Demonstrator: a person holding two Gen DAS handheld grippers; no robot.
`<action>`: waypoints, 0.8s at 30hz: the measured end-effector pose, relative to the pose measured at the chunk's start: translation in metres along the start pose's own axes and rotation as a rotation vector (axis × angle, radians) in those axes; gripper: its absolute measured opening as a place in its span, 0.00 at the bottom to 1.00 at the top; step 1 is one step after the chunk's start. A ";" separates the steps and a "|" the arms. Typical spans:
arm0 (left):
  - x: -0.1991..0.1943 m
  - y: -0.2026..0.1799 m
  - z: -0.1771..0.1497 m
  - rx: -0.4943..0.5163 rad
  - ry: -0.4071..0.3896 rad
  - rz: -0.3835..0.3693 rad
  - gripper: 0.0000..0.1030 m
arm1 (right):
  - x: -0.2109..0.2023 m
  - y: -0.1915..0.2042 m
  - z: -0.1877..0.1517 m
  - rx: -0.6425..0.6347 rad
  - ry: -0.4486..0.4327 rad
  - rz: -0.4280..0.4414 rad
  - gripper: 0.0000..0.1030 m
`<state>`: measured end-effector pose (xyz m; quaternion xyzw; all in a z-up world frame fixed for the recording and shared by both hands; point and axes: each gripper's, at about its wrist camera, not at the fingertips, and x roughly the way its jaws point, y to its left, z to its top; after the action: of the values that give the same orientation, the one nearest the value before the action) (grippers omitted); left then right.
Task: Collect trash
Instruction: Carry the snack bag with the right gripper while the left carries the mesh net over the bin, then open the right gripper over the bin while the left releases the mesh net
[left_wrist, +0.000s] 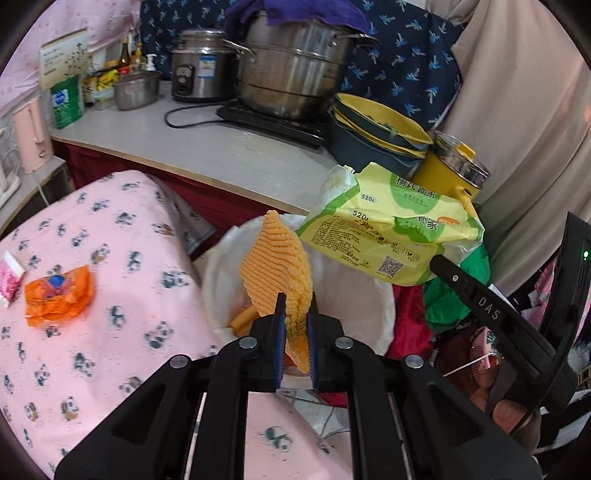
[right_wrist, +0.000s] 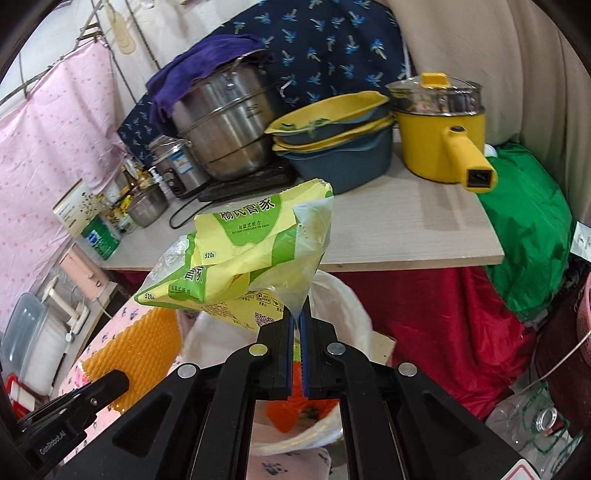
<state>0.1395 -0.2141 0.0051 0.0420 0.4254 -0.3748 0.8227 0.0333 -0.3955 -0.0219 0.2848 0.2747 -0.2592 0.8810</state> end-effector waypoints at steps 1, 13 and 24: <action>0.005 -0.003 -0.001 0.001 0.010 -0.017 0.09 | 0.001 -0.005 -0.001 0.007 0.003 -0.006 0.03; 0.054 -0.008 -0.002 -0.052 0.101 -0.091 0.25 | 0.017 -0.024 -0.007 0.020 0.035 -0.037 0.03; 0.045 0.031 -0.001 -0.141 0.048 -0.001 0.61 | 0.041 0.005 -0.016 -0.027 0.086 -0.004 0.21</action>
<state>0.1752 -0.2179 -0.0364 -0.0075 0.4705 -0.3431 0.8130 0.0601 -0.3941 -0.0572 0.2832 0.3163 -0.2449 0.8717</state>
